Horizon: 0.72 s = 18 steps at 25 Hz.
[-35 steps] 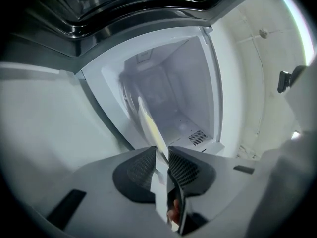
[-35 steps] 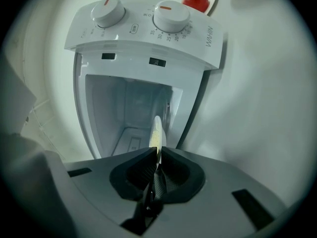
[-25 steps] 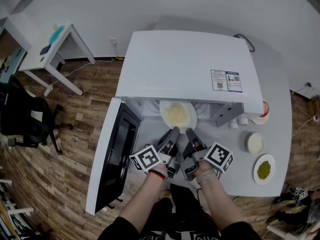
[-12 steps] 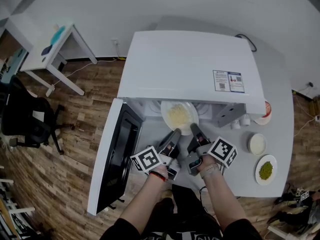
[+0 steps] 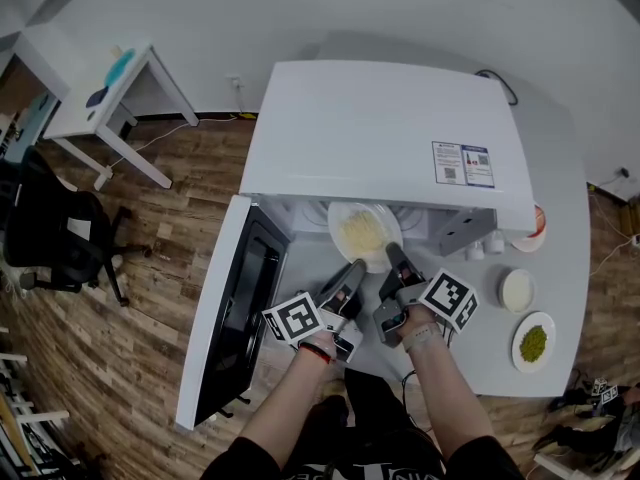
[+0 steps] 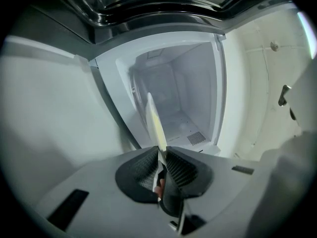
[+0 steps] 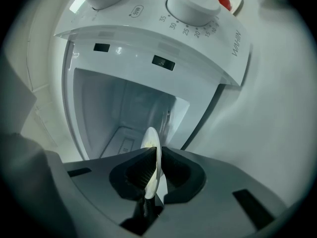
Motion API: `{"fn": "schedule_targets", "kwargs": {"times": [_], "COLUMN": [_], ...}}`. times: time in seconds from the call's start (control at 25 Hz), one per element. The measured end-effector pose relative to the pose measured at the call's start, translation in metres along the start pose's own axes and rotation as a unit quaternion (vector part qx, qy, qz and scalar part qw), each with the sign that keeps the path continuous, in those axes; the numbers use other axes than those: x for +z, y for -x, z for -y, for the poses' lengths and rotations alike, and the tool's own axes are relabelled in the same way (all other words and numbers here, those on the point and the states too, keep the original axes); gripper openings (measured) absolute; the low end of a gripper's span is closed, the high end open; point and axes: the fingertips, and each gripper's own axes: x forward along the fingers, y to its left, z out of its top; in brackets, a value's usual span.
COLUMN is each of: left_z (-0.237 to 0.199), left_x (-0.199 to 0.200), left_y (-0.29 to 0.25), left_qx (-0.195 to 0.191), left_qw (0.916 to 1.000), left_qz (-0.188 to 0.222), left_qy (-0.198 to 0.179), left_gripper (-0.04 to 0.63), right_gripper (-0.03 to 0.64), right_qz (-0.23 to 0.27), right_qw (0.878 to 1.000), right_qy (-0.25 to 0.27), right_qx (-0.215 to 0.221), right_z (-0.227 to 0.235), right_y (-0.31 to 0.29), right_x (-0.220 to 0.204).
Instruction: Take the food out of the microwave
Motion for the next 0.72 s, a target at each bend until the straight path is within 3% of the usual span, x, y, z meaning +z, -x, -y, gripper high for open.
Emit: {"fn": "schedule_targets", "kwargs": {"times": [0.72], "left_z": [0.005], "left_x": [0.002], "left_y": [-0.008], "left_qx": [-0.006], "left_qw": [0.9998], "left_qz": [0.011], "left_qy": [-0.012], "left_gripper": [0.067], "right_gripper": [0.048], "right_qz": [0.014], "right_qw": [1.0], "right_qy": [-0.017], "right_qx": [0.002], "right_z": [0.003], "right_y": [0.013], "right_x": [0.001]}}
